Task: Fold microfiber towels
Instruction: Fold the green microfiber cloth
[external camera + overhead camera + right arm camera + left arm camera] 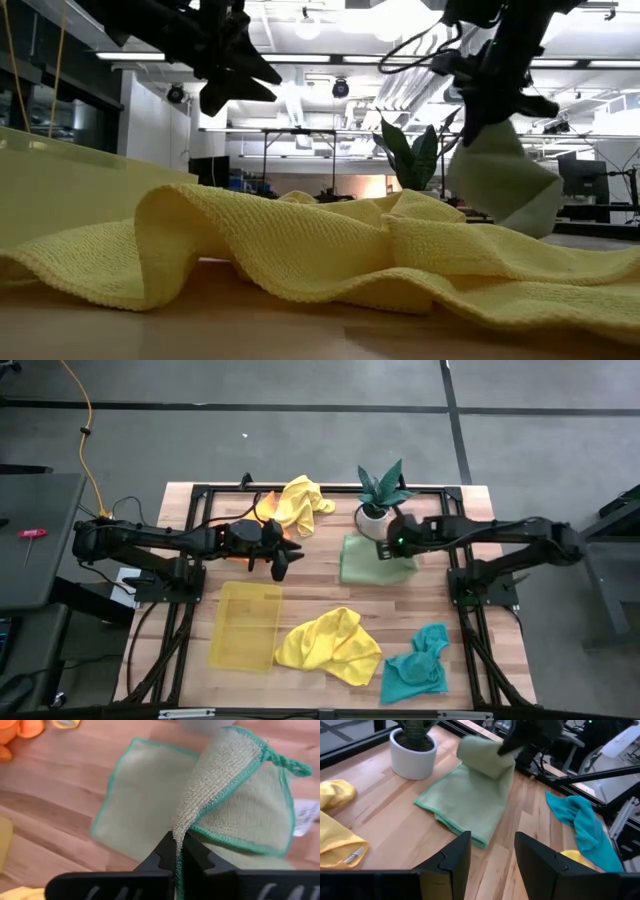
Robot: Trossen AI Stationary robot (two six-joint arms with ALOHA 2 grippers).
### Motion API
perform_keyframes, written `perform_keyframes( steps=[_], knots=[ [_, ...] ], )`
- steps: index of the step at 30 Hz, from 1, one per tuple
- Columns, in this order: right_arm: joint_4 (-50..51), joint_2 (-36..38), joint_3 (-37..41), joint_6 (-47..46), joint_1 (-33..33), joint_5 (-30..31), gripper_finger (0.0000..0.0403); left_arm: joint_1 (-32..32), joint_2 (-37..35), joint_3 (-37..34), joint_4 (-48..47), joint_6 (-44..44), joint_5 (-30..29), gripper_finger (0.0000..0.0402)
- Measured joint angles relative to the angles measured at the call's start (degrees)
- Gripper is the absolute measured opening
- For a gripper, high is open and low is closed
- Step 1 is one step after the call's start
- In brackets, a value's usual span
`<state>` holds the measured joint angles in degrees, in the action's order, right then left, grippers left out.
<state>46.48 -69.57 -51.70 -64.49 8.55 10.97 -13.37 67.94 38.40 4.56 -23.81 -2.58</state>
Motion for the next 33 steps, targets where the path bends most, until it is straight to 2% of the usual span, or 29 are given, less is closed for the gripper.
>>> perform_keyframes(
  steps=[15,20,28,33],
  knots=[
    [-20.44,-13.08,0.00,-12.77,-7.61,6.15,0.0000,0.00,0.00,0.02,0.00,0.00,-1.12,0.0142],
    [-23.82,-17.42,0.00,-16.71,-8.63,8.38,0.0000,0.00,0.00,0.01,0.00,0.00,-1.10,0.0142],
    [-29.21,-22.15,0.00,-20.57,-9.39,8.33,0.0001,0.00,0.00,0.01,0.00,0.44,-1.10,0.0142],
    [-29.97,-23.46,0.02,-22.29,-9.24,8.15,0.0024,0.00,0.00,0.02,0.00,1.53,-1.10,0.0142]
  ],
)
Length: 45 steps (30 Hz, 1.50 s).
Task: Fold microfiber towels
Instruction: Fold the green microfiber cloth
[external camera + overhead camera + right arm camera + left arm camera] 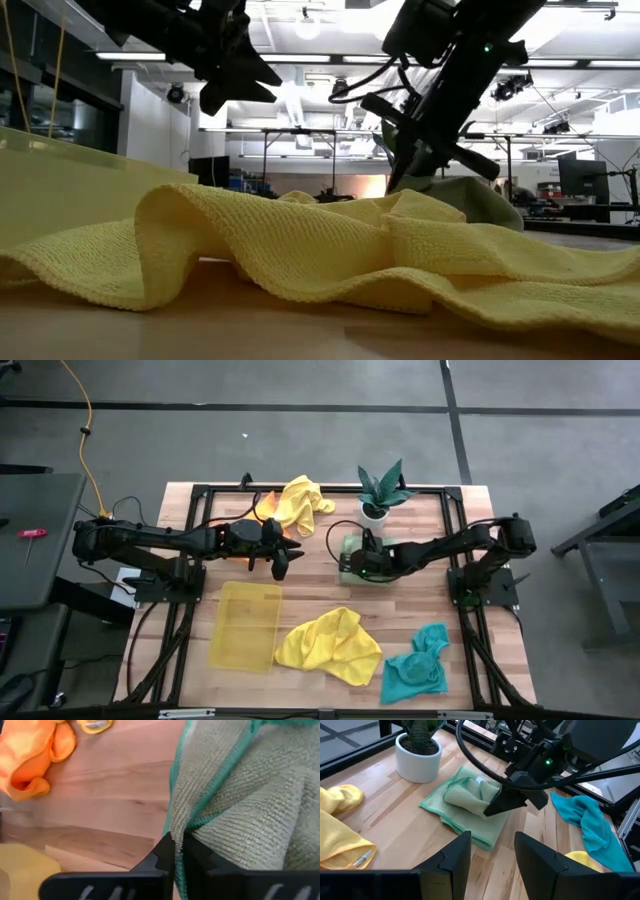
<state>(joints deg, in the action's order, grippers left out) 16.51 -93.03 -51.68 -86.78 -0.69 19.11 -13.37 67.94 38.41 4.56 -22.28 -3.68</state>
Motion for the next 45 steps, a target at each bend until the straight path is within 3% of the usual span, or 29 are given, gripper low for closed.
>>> perform_keyframes(
  steps=[9,15,22,28,33,38,42,45],
  knots=[
    [0.66,5.12,0.00,6.05,1.90,0.80,0.0135,-0.02,0.00,0.00,-0.02,0.00,0.01,0.0142],
    [8.06,15.79,0.00,15.84,2.97,1.96,0.0161,-0.02,0.00,0.00,-0.02,0.00,0.00,0.0142],
    [25.56,26.42,0.00,23.19,0.90,-0.25,0.0163,-0.02,0.00,0.00,-0.04,-0.02,0.00,0.0142],
    [37.93,27.58,0.02,25.16,-1.10,-3.24,0.0163,-0.02,0.00,0.00,-0.03,-0.23,0.00,0.0142],
    [37.56,24.40,0.07,31.82,-0.77,-3.69,0.0163,-0.02,0.00,0.00,-0.04,-2.14,-0.25,0.0142],
    [32.81,18.80,0.07,38.79,3.81,-3.10,0.0150,-0.02,0.00,0.01,-0.07,-2.53,-1.30,0.0142],
    [27.40,13.74,0.07,42.32,8.87,-3.06,0.0110,-0.02,0.00,0.02,-0.09,-3.04,-1.57,0.0142],
    [25.36,10.21,0.07,44.31,11.08,-4.12,0.0051,-0.02,0.00,0.02,-0.24,-3.09,-1.57,0.0142]
  ],
)
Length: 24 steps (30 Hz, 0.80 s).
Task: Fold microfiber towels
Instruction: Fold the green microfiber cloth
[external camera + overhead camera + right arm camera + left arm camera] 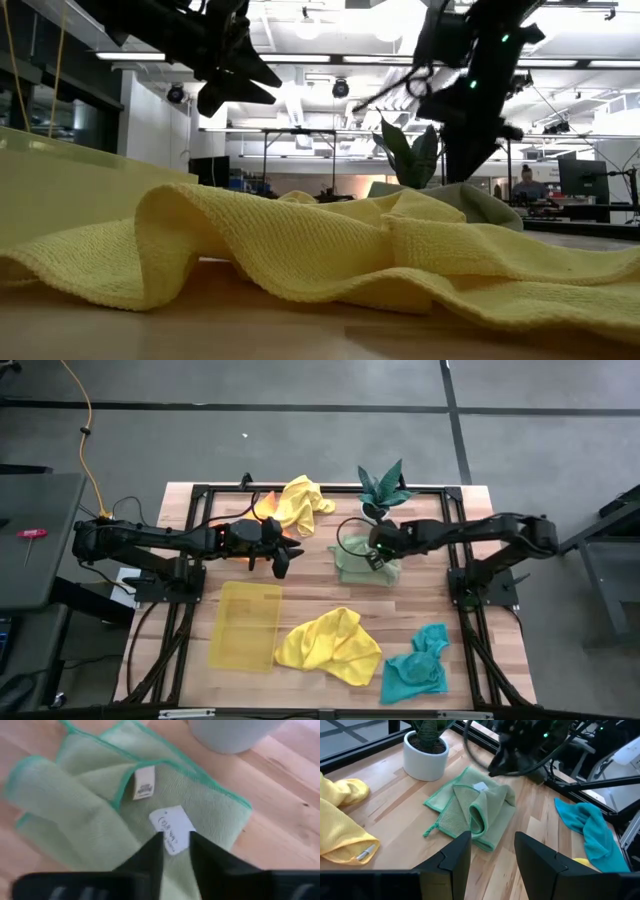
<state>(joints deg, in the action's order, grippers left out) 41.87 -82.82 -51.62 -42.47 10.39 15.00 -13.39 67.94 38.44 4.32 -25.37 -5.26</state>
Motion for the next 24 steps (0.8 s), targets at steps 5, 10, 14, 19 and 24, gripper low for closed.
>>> perform_keyframes(
  steps=[5,10,14,19,24],
  knots=[
    [-0.44,-2.87,0.00,0.77,-1.64,-4.93,0.0015,0.07,0.00,0.00,-0.24,-0.79,0.03,0.0142],
    [-0.53,-1.81,-0.04,-4.50,-8.93,-5.22,0.0003,0.07,0.00,0.00,-0.24,-1.02,0.00,0.0142],
    [-0.03,-2.63,-0.04,-9.91,-15.21,-6.88,0.0003,0.07,0.00,0.00,-0.24,-1.02,-0.02,0.0142],
    [1.16,-4.08,-0.04,-18.55,-21.51,-5.28,0.0002,0.07,0.00,0.00,-0.23,-0.31,-0.12,0.0142],
    [4.86,-4.26,-0.02,-22.87,-24.65,-5.37,0.0001,0.07,0.00,0.00,-0.24,0.49,-0.15,0.0142]
  ],
)
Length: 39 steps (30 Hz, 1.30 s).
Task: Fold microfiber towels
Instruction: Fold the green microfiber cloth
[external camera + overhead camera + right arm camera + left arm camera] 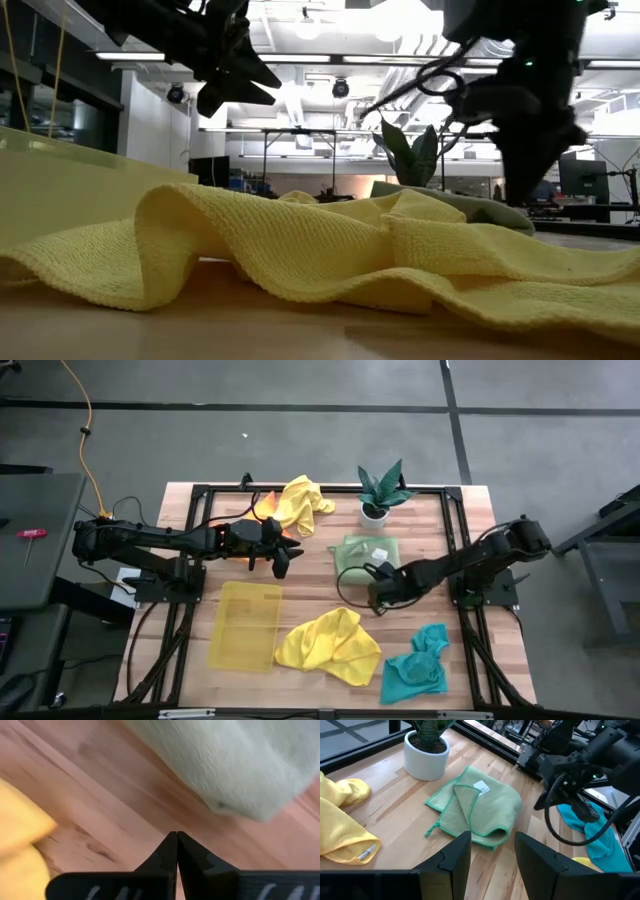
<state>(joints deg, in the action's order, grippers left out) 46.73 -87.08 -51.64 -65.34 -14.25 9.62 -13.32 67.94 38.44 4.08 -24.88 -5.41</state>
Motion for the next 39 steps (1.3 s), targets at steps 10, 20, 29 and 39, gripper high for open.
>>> perform_keyframes(
  steps=[10,20,29,39],
  knots=[
    [0.38,13.91,3.21,-3.93,7.50,13.45,0.0000,0.02,0.01,0.00,0.02,-0.26,0.20,0.0142],
    [-24.73,13.87,19.44,-4.75,13.48,2.05,0.0000,0.02,0.02,0.00,0.04,-1.89,0.22,0.0142],
    [-16.70,15.06,18.95,-6.59,8.92,-1.03,0.0000,0.02,0.02,0.00,0.04,-2.05,0.20,0.0142],
    [-22.83,14.76,11.75,-0.18,14.00,8.14,0.0000,0.02,0.02,0.00,0.04,-1.99,0.13,0.0142]
  ],
)
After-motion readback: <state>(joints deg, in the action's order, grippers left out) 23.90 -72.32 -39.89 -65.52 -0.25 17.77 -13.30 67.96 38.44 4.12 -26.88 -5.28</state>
